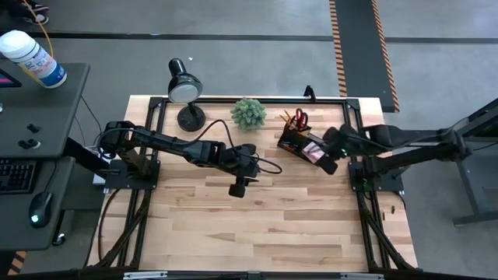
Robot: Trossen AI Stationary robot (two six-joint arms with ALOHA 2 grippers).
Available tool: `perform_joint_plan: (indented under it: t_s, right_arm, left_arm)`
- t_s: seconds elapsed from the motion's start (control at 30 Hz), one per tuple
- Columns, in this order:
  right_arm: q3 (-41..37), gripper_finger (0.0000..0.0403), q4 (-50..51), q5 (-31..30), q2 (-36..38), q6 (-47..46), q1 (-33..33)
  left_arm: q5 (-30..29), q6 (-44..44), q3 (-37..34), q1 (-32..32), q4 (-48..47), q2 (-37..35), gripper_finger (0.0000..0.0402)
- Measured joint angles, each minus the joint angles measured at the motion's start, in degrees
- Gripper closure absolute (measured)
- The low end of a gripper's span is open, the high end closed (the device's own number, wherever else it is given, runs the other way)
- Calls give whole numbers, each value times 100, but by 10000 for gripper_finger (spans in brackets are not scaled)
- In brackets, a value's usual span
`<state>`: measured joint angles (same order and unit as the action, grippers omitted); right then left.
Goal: Pick and place office supplies into organizer
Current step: Return to Home Position
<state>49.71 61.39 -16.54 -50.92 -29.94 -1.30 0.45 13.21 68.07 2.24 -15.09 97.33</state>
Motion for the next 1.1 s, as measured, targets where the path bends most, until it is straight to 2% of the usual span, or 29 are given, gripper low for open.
perform_joint_plan:
  t_s: [0.1, 0.27, 0.4, 0.73, 0.93, 1.1]
  right_arm:
    - [-85, 403, -577, -308, 203, -113, 591]
    - [-933, 403, -1684, -616, 610, -73, 1249]
    - [-1512, 403, -2213, -643, 1120, 24, 1220]
    - [-2714, 403, -4089, 156, 2744, 815, 998]
    - [-3493, 403, -4970, 54, 3495, 1243, 1104]
    - [-3928, 403, -5561, 275, 3978, 1586, 1106]
  left_arm:
    - [-1, 0, -24, 0, 12, 3, 259]
    - [0, 0, -167, 0, 138, 5, 259]
    - [0, 0, -188, 0, 197, 5, 259]
    - [0, -63, -188, 0, 324, 5, 259]
    - [0, -63, -188, 0, 328, 5, 259]
    - [0, -61, -188, 0, 330, 5, 259]
